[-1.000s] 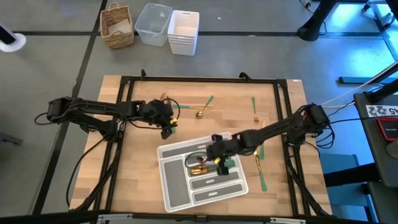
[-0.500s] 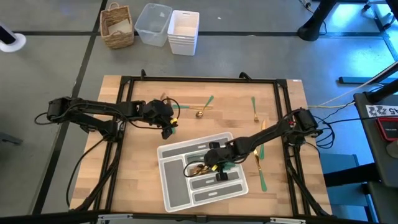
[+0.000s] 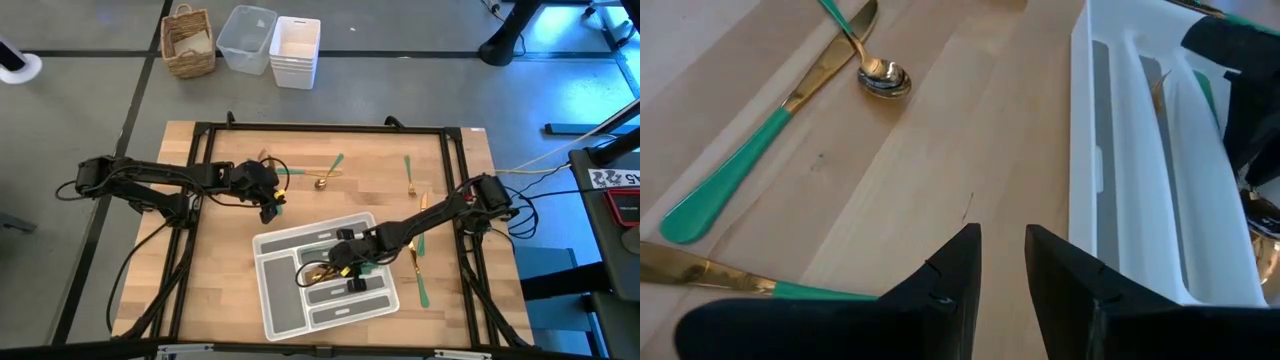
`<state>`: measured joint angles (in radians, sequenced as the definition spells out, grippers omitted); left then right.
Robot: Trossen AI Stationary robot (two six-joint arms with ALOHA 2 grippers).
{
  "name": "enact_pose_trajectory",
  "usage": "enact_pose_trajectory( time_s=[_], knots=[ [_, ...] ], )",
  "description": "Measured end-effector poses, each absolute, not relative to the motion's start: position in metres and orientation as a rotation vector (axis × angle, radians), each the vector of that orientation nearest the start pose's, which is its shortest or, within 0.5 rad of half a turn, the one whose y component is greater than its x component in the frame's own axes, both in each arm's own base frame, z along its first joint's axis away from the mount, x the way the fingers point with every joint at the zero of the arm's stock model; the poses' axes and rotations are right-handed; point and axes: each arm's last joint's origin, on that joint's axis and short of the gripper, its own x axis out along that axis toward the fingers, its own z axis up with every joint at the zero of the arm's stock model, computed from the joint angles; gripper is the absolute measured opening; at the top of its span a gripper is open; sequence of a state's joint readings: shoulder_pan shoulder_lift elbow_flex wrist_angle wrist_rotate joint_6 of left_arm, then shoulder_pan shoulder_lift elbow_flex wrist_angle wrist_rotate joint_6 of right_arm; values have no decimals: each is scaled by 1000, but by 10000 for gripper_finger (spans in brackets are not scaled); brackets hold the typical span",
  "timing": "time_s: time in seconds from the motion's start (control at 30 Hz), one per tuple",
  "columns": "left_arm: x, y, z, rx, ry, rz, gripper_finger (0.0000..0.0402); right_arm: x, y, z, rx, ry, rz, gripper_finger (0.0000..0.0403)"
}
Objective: Sort silverware
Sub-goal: Put the green spoon into the white silverware tray, then put the green fork into the white silverware tray
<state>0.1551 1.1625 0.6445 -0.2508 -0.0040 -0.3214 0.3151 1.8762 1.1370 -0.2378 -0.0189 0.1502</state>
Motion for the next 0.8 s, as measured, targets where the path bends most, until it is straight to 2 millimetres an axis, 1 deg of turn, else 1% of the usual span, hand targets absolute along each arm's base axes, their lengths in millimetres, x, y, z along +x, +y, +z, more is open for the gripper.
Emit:
enact_pose_trajectory(
  time_s=[0.1,0.2,0.3,0.47,0.6,0.67,0.8],
  knots=[
    [225,36,209,-365,736,276,74,358,117,159,-14,1008,226,116],
    [224,38,209,-372,733,293,74,362,115,171,-37,1048,224,115],
    [223,42,209,-412,725,325,74,365,112,187,-82,1097,176,115],
    [221,54,209,-519,698,419,74,369,110,215,-190,1135,118,115],
    [216,68,209,-553,679,520,74,369,108,233,-274,1159,74,115],
    [212,76,208,-529,698,544,74,367,107,237,-307,1187,64,115],
    [201,87,203,-399,827,547,74,360,103,239,-374,1261,34,115]
  ],
)
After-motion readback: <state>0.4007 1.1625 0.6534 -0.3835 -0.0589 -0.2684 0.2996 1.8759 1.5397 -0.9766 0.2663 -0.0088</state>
